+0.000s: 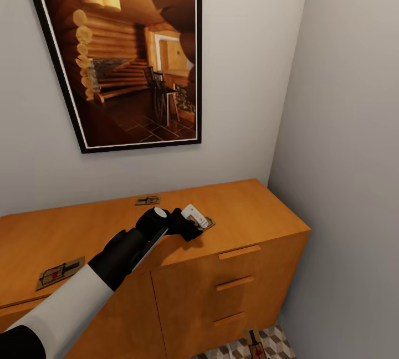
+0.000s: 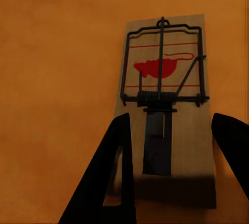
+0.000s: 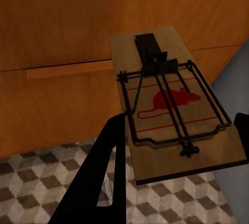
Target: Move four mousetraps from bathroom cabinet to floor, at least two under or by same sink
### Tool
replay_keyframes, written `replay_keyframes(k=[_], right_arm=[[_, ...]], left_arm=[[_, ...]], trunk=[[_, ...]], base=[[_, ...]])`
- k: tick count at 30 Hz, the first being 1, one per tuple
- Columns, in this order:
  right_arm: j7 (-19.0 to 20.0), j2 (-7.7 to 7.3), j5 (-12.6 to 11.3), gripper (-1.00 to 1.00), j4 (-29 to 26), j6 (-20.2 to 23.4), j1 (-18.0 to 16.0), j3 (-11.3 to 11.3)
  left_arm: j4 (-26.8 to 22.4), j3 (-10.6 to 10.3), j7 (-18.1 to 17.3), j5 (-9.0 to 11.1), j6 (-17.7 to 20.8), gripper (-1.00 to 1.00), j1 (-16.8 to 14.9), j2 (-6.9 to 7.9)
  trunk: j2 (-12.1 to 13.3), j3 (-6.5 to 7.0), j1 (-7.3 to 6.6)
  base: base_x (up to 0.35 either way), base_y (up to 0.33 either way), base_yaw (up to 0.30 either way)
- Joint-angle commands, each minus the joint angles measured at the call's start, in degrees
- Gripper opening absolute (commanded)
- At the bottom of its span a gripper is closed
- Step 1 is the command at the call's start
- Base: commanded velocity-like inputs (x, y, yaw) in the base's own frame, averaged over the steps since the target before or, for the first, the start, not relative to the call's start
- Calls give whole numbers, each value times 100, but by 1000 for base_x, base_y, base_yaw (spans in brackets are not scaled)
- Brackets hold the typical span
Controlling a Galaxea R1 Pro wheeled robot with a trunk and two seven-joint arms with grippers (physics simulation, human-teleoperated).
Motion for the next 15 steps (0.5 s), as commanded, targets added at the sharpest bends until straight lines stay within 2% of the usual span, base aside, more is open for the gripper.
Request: replay_keyframes(k=[1,15], right_arm=[[-56,2,43,-100,5,0,-4,11],[-56,2,43,-100,5,0,-3,11]], left_arm=[[219,-12,-49,134,60,-100,-1,4],[187,-7,-49,133,63,-100,-1,5]], trunk=[[-3,-8,0],[-3,-8,0]], base=[[0,0,0],[0,0,0]])
